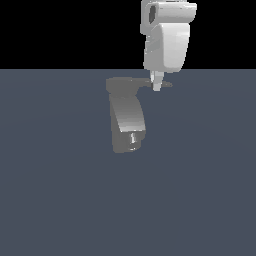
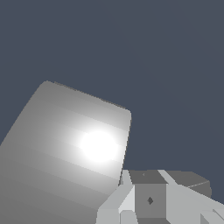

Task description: Turn on the faucet by rotating a designated handle.

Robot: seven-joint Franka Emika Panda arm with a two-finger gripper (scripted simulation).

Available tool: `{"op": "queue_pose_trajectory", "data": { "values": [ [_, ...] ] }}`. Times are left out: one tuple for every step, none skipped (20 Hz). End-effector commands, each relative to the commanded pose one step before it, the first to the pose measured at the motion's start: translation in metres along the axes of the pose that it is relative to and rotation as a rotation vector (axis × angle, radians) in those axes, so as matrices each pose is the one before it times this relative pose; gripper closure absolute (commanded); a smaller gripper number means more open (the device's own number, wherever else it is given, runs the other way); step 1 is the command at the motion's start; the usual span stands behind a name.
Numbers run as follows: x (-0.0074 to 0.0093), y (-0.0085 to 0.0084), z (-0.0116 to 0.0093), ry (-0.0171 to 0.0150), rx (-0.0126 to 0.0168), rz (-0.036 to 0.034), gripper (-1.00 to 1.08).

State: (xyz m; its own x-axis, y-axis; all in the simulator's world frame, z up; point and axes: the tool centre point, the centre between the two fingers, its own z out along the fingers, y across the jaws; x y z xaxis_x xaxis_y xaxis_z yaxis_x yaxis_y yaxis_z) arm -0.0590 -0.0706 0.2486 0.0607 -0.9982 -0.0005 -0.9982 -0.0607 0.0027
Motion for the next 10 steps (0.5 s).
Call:
{"op": "queue_pose_trajectory", "data": {
  "values": [
    [0.01569, -0.00636, 0.00019, 0.00086, 0.00267, 0.01471, 1.08],
    [0.00337, -0.00247, -0.00001, -0.00002, -0.00001, 0.00098, 1.08],
    [0.00329, -0.00248, -0.00001, -0.00002, -0.00001, 0.00085, 1.08],
    [0.00327, -0.00247, -0.00001, -0.00002, -0.00001, 0.00085, 1.08],
    [0.00326, -0.00246, -0.00001, -0.00003, -0.00001, 0.00085, 1.08],
    [0.00324, -0.00245, -0.00001, -0.00003, 0.0, 0.00085, 1.08],
    [0.00322, -0.00244, -0.00002, -0.00004, 0.0, 0.00084, 1.08],
    [0.0032, -0.00243, -0.00002, -0.00004, 0.0, 0.00084, 1.08],
    [0.00318, -0.00242, -0.00003, -0.00005, 0.0, 0.00084, 1.08],
    [0.0, 0.0, 0.0, 0.0, 0.0, 0.0, 1.08]
  ]
}}
